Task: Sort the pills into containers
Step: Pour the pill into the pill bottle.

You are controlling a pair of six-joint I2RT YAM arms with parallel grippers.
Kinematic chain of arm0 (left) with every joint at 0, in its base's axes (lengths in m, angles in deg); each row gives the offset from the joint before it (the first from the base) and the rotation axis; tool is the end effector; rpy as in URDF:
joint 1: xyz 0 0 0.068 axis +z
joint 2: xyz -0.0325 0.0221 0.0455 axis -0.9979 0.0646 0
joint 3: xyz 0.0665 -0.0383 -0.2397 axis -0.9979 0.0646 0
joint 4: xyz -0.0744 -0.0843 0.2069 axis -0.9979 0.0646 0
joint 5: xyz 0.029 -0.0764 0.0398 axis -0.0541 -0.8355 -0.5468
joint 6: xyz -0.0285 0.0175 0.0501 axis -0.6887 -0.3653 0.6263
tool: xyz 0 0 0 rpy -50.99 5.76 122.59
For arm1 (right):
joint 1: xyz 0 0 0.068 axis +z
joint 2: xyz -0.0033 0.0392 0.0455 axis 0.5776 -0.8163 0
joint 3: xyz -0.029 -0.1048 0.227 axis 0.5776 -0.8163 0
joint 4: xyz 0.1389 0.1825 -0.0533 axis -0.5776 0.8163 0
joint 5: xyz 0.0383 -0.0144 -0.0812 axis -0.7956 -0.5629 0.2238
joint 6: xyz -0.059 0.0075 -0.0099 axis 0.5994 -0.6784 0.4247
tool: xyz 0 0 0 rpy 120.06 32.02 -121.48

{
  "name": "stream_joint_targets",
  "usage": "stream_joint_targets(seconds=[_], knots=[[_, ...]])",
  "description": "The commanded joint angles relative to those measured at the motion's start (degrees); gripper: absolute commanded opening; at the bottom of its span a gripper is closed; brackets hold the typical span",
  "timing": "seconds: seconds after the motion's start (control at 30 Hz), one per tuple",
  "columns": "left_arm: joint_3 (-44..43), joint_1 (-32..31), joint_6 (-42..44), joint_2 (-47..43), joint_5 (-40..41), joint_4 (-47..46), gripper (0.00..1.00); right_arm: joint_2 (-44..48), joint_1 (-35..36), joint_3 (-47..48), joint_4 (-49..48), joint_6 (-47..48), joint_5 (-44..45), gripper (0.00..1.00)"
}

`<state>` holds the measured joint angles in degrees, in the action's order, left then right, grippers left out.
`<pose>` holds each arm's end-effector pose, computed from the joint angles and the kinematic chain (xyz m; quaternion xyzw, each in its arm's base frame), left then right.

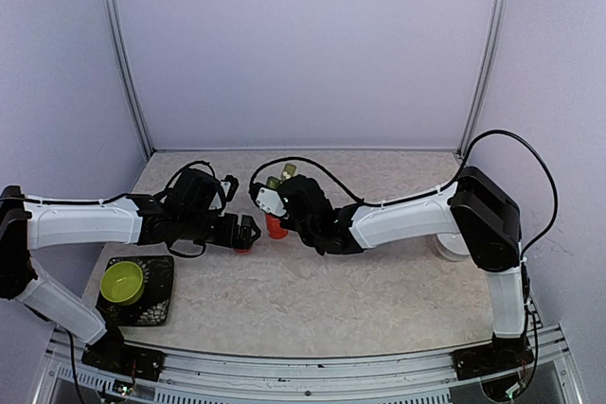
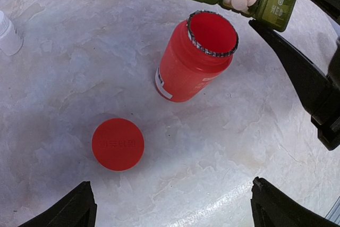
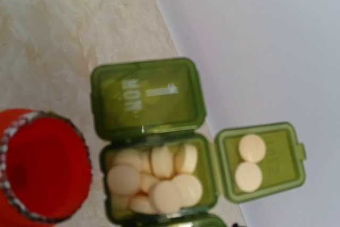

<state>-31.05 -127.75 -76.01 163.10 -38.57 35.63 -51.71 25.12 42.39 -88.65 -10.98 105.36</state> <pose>0.2117 -0.1840 0.1971 0.1293 0.9129 -0.1887 0.3380 0.2488 0.3783 0.1892 -0.4738 0.6528 -0.1949 0.5580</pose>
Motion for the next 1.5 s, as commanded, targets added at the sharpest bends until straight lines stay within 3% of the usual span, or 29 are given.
stream_joint_targets(seconds=[0.0, 1.47], knots=[[-0.2, 0.2, -0.2, -1.0, -0.1, -0.6, 0.99, 1.8, 1.0, -0.3, -2.4, 1.2, 0.9, 0.2], [0.7, 0.3, -0.4, -1.2, -0.2, -1.1, 0.99, -0.6, 1.3, -0.8, -1.7, 2.4, 1.4, 0.18]])
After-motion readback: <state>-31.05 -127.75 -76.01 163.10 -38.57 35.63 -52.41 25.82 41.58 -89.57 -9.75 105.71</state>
